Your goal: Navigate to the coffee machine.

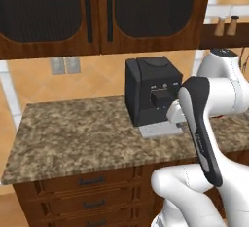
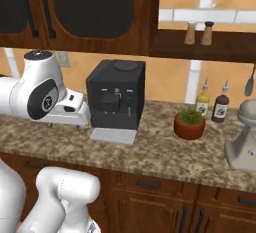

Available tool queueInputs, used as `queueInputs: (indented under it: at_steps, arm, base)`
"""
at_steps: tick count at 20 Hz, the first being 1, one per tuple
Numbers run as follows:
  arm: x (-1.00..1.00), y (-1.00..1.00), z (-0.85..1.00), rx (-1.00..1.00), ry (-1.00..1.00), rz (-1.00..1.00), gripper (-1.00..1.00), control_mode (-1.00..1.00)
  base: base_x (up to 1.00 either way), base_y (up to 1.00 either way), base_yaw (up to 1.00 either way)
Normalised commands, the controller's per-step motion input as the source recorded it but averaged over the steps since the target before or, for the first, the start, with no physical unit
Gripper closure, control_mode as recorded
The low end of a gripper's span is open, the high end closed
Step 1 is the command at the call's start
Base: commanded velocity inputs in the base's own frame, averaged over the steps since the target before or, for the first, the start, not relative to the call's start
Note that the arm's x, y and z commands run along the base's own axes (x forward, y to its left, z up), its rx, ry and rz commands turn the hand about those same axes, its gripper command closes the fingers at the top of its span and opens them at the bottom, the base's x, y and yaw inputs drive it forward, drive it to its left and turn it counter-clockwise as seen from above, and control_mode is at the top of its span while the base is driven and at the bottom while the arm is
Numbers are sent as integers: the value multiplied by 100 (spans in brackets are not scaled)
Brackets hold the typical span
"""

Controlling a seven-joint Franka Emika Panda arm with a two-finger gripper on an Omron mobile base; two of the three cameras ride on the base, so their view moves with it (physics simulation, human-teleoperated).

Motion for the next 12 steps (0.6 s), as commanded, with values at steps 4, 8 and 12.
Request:
queueInputs:
  at_steps: [4,8,12]
  arm:
    - [0,0,0,0,0,0,-100,100]
    - [0,0,0,0,0,0,-100,100]
    - [0,0,0,0,0,0,-100,100]
  base:
    - [74,0,-19]
    - [55,0,-11]
    - [40,-3,0]
